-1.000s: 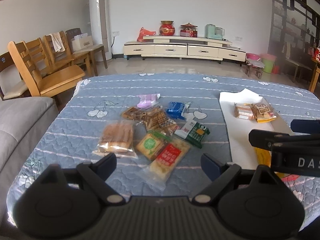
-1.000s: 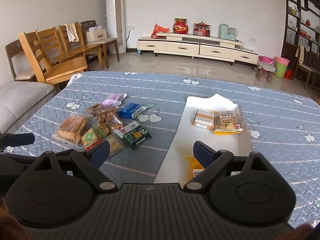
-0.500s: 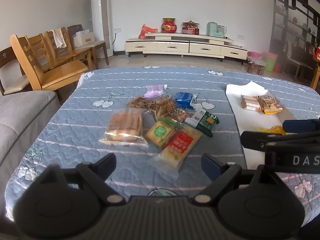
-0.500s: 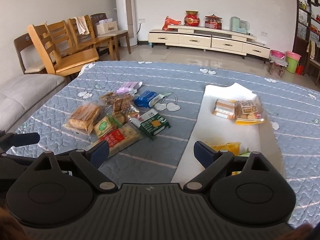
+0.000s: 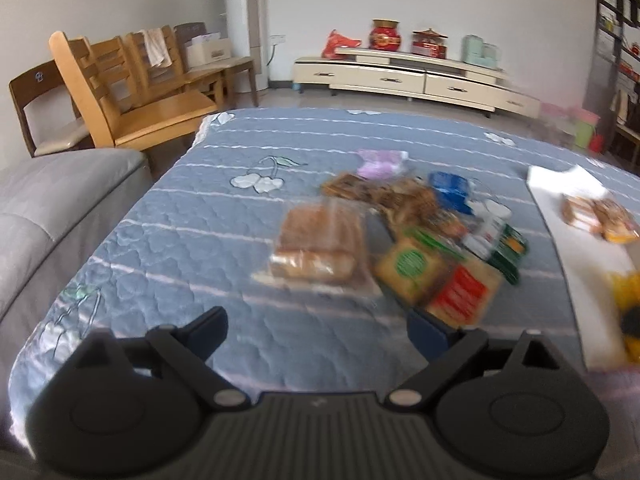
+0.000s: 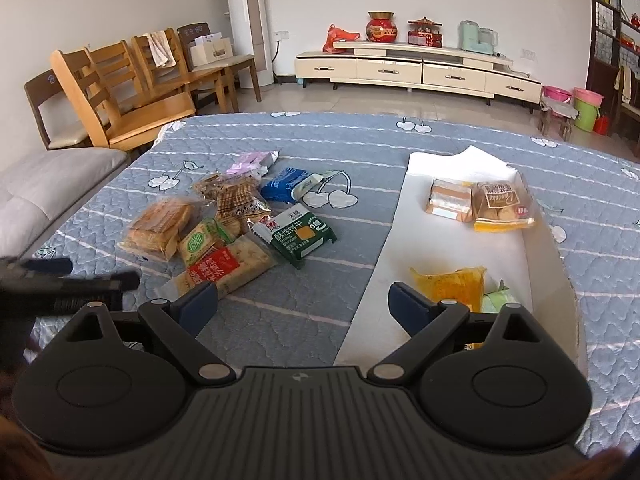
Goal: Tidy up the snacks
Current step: 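Grasp the square brown cake package with the left tool while the right tool grasps the red-label cracker bag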
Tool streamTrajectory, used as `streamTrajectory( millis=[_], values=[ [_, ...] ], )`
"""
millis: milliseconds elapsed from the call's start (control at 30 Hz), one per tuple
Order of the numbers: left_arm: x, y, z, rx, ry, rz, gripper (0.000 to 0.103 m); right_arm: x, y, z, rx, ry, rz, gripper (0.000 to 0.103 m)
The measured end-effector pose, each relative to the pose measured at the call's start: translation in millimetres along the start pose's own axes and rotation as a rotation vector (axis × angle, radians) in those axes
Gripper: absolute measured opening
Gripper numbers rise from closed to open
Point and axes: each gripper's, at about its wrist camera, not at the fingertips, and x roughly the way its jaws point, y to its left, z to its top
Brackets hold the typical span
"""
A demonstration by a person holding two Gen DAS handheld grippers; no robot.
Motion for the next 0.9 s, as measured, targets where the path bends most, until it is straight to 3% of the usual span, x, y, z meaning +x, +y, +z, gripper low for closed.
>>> streamTrajectory(
  millis=[200, 400, 467, 533, 600, 900],
  values=[
    [44.3, -8.7, 34.7, 0.047, 0.014, 0.030, 0.102, 7.0, 0.1, -0.5, 0.001, 0.009, 0.010, 0.103],
    [103.5, -9.1, 47.2, 0.070, 0.141, 0.059, 0.101, 15.1, -0.5, -0.8, -0.004, 0.023, 0.014, 0.103],
    [113.3, -1.3, 47.0, 0.030, 0.154, 0.026, 0.101, 17.2, -0.3, -1.6, -0.007, 0.030, 0.021, 0.103],
    [114.7, 6.2, 47.0, -0.014, 0.152, -0.012, 0.095, 21.4, 1.7, -2.3, -0.019, 0.038, 0.029, 0.103],
    [106.7, 4.8, 45.8, 0.011, 0.119, -0.022, 0.070, 25.9, 5.2, -2.8, -0.029, 0.048, 0.039, 0.103],
    [69.1, 24.1, 23.6, -0.050, 0.095, -0.010, 0.068, 65.0, 42.7, 1.8, -0.031, 0.135, 0.124, 0.103]
  ],
)
